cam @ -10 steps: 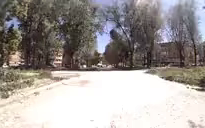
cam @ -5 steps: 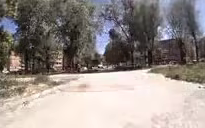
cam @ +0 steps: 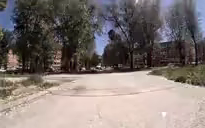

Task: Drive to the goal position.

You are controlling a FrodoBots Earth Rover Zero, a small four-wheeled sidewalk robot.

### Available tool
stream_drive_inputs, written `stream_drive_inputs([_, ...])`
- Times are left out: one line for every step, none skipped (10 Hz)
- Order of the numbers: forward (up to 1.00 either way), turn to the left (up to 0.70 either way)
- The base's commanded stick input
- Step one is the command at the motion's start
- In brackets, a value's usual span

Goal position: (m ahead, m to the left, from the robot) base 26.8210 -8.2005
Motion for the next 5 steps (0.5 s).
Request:
stream_drive_inputs([0.70,0.01])
stream_drive_inputs([0.70,0.01])
stream_drive_inputs([0.70,0.01])
stream_drive_inputs([0.70,0.01])
stream_drive_inputs([0.70,0.01])
